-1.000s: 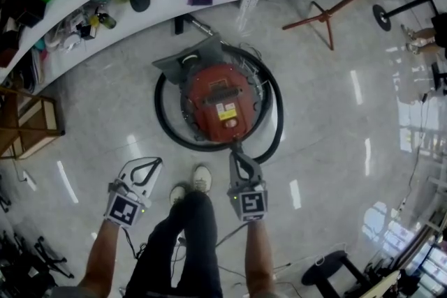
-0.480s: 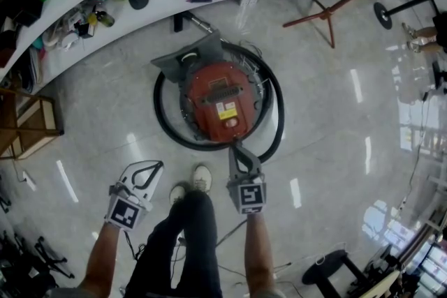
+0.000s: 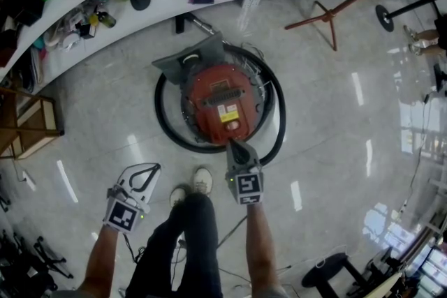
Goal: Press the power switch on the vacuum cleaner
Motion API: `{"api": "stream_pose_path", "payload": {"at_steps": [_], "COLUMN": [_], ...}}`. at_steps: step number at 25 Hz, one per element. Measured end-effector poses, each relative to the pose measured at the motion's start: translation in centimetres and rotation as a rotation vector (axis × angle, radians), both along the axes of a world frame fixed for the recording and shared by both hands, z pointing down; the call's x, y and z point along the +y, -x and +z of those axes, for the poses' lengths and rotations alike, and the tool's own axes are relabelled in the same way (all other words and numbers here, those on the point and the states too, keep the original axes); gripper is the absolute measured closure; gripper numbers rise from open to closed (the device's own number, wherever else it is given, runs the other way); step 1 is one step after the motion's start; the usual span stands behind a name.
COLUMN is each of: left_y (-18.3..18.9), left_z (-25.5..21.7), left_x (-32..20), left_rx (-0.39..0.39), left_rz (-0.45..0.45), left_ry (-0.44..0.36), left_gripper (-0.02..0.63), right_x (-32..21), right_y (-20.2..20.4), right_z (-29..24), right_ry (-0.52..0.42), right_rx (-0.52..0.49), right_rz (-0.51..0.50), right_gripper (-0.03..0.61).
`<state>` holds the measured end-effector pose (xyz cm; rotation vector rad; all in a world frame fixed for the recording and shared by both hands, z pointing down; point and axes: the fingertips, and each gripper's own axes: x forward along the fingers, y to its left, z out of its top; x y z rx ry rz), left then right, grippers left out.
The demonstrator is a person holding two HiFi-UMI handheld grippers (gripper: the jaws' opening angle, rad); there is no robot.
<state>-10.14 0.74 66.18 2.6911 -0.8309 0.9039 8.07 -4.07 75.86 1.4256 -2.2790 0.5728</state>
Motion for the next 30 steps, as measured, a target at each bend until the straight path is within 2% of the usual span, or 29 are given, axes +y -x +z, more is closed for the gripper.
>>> {"api": "stream_pose_path", "payload": {"at_steps": [4,30], "left_y": [0.1,0.9], "left_z": [0.2,1.7], "left_x": [0.2,0.3], "left_rx": [0.004,-0.015], "left_rz": [-0.008,-0.017], "left_ry": [0.003,0.031], "left_gripper": [0.609,0.609], "right_x": [-0.6,-2.6], "right_y": [0.0,0.3], "right_z": [0.6,4.1], "right_ry": [0.005,0.033], "right_rx": [-0.021,0.002], "right_rz": [0.024,0.01], "right_gripper": [0.568,0.568]}}
